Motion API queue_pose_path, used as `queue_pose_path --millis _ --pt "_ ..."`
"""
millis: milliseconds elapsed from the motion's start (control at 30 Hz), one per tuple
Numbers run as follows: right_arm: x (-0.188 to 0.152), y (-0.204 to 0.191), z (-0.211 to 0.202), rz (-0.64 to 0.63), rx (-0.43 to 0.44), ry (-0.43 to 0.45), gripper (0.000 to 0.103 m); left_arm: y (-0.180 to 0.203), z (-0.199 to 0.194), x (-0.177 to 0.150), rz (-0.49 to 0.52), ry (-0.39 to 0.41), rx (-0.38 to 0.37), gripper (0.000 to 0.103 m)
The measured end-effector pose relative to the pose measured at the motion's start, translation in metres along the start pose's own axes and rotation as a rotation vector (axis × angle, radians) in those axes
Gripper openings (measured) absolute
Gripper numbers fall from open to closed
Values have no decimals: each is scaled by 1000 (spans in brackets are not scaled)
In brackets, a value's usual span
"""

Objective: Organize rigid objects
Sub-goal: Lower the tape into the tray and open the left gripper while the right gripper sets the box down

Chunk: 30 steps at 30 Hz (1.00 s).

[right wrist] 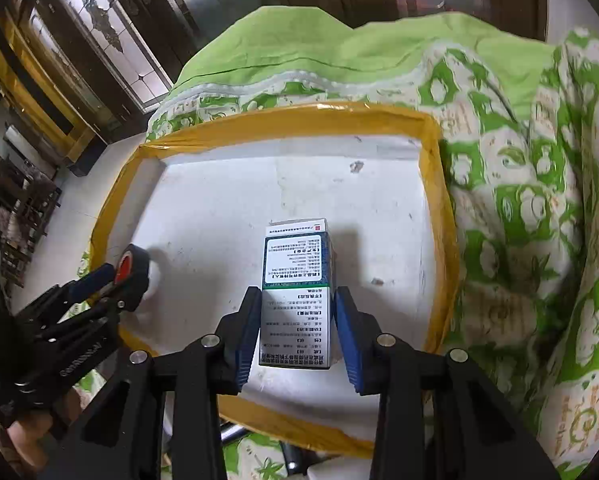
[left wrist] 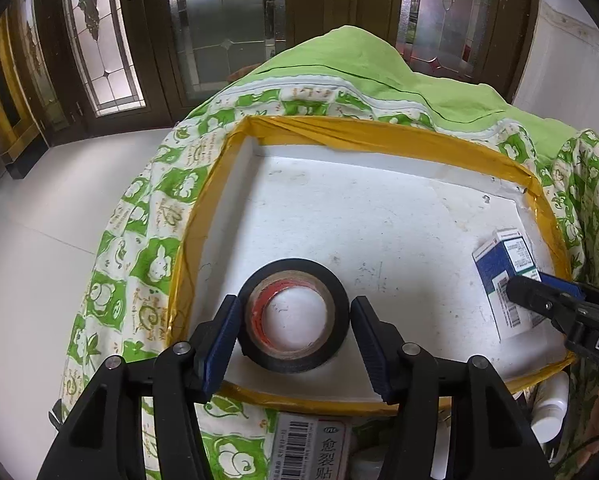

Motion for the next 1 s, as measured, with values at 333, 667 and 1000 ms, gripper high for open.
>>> queue_pose_path --millis 333,667,1000 --pt "1 6 -9 51 24 63 44 7 -22 -9 23 49 33 79" --pt "-16 10 -52 72 38 192 61 19 -70 -48 3 70 35 92" --pt "-59 18 -80 134 93 167 64 20 -108 -110 48 69 81 93"
Point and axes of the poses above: each gripper's, at about its wrist camera, not at the fingertips, and z roughly the way its jaws point, y to its right, x to its top, the point moved 5 cm from there along z, roughly the way its jaws point, and after that the axes turned 1 degree about -y, right-handed, at the moved point
